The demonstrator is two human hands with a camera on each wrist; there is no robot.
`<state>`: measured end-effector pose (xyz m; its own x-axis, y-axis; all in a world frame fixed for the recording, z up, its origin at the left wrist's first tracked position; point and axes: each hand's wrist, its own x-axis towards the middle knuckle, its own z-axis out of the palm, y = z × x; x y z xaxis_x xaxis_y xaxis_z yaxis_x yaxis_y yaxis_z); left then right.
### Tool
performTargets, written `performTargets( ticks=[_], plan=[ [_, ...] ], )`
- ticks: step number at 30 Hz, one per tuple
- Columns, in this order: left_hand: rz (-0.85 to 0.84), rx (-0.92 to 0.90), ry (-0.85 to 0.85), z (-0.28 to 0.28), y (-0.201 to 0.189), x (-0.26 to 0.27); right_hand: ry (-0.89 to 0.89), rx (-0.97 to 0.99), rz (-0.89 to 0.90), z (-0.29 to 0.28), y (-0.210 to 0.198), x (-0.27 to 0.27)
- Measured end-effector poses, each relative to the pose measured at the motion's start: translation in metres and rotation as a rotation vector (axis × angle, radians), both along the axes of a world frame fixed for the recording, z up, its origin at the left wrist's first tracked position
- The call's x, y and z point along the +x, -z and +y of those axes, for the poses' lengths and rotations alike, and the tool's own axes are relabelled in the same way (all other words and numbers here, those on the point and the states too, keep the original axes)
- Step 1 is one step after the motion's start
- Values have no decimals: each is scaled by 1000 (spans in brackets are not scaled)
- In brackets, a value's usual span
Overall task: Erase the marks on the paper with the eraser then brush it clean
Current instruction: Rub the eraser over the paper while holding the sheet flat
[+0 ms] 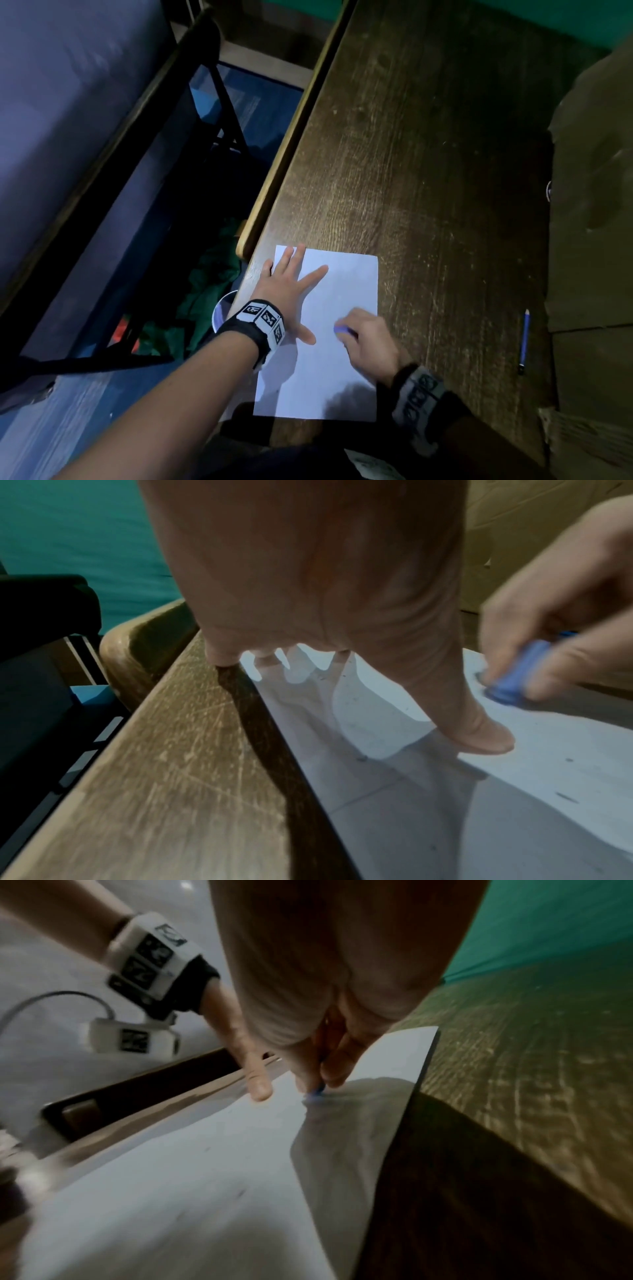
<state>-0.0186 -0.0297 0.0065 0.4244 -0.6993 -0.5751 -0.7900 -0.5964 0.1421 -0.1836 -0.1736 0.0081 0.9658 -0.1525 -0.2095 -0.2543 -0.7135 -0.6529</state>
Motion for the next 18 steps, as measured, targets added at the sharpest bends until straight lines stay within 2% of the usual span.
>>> performTargets(
  ticks=[2, 4, 7, 11, 15, 16, 18],
  plan=[
    [6, -101, -29, 9, 2, 0, 170, 29, -58, -6, -3, 27],
    [0, -194, -75, 23, 6, -1, 228, 20, -107, -5, 1, 54],
    [20, -168, -65, 35, 7, -2, 146, 0, -73, 0, 5, 81],
    [31, -145, -54, 32, 10, -1, 209, -35, -111, 15, 13, 70],
    [15, -128, -48, 34, 12, 0, -149, 11, 25, 35, -4, 23],
    [15, -128, -45, 33, 12, 0, -165, -2, 45, 28, -6, 30],
    [27, -126, -41, 33, 11, 1, -23, -43, -10, 10, -3, 59]
  ],
)
